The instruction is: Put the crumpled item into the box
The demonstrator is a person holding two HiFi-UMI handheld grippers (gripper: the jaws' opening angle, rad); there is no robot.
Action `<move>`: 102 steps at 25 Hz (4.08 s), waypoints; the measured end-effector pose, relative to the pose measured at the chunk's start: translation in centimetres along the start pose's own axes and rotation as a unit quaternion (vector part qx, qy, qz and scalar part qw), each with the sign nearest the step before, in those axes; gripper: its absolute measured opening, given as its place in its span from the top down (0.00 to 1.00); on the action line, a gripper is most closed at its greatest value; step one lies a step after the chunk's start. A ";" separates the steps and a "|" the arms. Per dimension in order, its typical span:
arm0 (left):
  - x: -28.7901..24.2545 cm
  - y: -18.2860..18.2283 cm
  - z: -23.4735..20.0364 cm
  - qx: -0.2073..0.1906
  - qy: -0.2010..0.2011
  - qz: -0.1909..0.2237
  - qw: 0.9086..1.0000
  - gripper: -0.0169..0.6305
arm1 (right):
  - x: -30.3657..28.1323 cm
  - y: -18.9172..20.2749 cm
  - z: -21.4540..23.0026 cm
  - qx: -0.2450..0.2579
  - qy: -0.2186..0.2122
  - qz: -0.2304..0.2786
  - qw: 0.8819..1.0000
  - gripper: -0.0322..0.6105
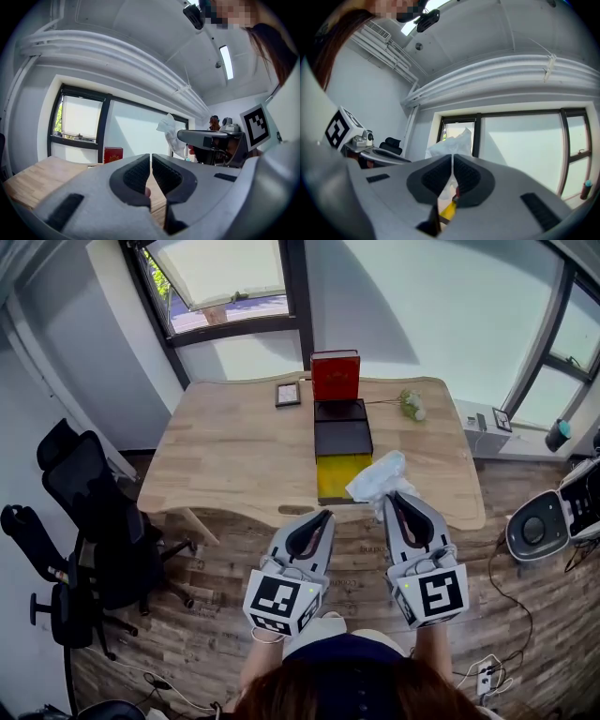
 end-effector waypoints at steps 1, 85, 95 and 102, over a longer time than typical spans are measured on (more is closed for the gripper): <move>-0.1 0.0 -0.3 0.000 0.002 0.000 1.000 0.92 | -0.3 0.0 -0.1 0.000 0.002 -0.001 1.000 0.90; -17.3 -0.6 -10.2 0.033 -0.038 -0.040 0.998 0.92 | -21.0 7.4 9.0 0.093 -0.085 -0.121 0.985 0.90; -18.2 -0.3 -11.2 0.036 -0.050 -0.043 0.997 0.92 | -22.7 10.5 7.8 0.139 -0.128 -0.169 0.967 0.90; -19.0 -0.5 -11.5 0.038 -0.059 -0.045 0.997 0.92 | -23.9 12.6 7.4 0.161 -0.163 -0.190 0.955 0.90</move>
Point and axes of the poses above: the fingertips, and each gripper's own axes: x backward along the fingers, z to its right, y out of its underside, the point moved 8 cm from there along x, backward along the fingers, and after that the axes turned 9 degrees about -z, right-handed, at the moved point
